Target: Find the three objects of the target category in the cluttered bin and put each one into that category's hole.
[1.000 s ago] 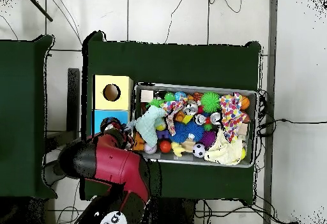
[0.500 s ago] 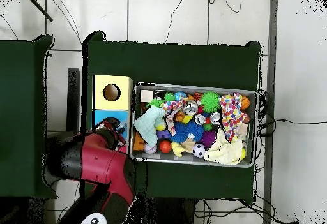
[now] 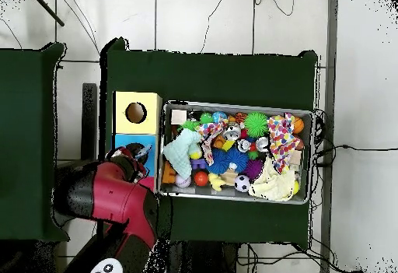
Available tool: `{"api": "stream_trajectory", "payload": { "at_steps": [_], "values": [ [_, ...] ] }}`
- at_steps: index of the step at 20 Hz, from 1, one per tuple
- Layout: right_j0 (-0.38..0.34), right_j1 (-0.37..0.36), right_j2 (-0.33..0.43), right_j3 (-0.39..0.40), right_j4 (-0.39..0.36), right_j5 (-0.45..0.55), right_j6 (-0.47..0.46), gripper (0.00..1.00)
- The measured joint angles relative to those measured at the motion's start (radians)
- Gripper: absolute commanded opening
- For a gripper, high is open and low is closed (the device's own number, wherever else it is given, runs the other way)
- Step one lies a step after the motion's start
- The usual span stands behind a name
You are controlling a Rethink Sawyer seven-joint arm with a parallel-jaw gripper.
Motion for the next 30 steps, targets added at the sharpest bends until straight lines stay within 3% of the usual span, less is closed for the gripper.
{"api": "stream_trajectory", "payload": {
  "at_steps": [8,9,30],
  "values": [
    [0.0,0.001,0.0,0.0,0.016,0.0,0.0,0.0],
    [-0.001,0.001,0.001,0.0,0.021,0.0,0.0,1.0],
    [-0.09,-0.024,0.064,0.015,0.061,0.001,0.0,1.0]
  ]
}}
